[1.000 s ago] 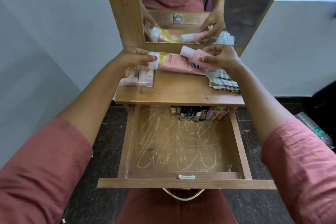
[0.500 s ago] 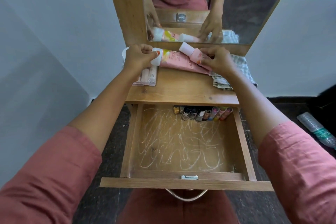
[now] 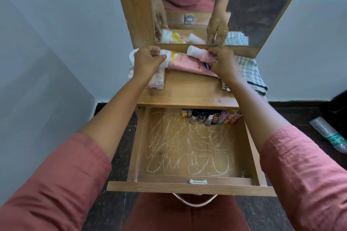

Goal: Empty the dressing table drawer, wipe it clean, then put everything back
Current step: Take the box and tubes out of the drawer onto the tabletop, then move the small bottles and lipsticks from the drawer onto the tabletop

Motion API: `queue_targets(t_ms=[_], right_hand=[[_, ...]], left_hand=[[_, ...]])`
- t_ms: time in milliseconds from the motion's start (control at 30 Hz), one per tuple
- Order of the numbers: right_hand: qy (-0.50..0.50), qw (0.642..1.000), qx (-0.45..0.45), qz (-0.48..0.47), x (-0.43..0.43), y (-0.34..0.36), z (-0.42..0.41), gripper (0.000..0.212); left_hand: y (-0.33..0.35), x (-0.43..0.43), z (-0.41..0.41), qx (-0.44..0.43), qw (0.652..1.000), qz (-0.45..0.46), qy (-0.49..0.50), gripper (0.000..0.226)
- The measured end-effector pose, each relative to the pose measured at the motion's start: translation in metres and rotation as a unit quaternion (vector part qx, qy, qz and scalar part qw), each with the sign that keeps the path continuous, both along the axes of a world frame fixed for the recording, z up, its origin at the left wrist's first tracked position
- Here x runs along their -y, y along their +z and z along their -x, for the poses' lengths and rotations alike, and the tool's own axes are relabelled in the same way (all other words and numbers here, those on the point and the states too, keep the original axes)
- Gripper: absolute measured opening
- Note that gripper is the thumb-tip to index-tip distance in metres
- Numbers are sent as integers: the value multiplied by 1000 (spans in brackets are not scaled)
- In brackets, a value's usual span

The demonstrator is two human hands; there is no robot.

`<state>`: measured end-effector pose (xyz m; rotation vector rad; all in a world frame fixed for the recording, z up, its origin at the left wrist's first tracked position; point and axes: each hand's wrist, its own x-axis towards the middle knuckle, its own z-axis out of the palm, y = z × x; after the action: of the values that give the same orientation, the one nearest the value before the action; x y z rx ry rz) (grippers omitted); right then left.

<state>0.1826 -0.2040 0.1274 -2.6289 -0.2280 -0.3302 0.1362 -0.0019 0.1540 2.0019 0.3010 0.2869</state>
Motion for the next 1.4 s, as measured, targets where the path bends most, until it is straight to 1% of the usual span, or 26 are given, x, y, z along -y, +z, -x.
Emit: queue_targets(t_ms=[167,267,367,467,533,633,767,867,1000,1167,1300,1400], right_hand=[[-6,999,6,-33,0,-1,4,40],[-6,999,5,-45,1,-3,6,48],[-17,999,-6,-42,2,-2,9,47],[-16,998,9,-53,3,2,19,50],[-20,998,21,-59,2,4,27,46],[-8,996,43,-82,1,6,44,34],[9,991,52,-123,-1,2,74,21],[26,986,37,-162,1,-5,101,15],[15,981,11,-191,6,-28,135,12],[-14,984,-31,-177,9,-63,160,12],[-28,987,-88,-131,7,-73,159,26],[-38,991,-97,-86,2,-75,155,34]], left_hand=[[1,2,5,11,1000,-25,5,29],[2,3,8,6,1000,-26,9,30],[4,5,10,2,999,-34,11,33],[5,6,16,13,999,-41,18,33],[5,7,22,28,998,-51,20,32],[6,12,38,59,997,-50,16,30],[0,27,71,85,995,-28,-37,23],[-10,39,98,87,992,-45,-77,21],[-36,54,124,60,982,-105,-143,20],[-70,61,130,8,975,-154,-159,22],[-89,65,123,-50,970,-168,-166,27],[-97,71,114,-87,966,-178,-164,28]])
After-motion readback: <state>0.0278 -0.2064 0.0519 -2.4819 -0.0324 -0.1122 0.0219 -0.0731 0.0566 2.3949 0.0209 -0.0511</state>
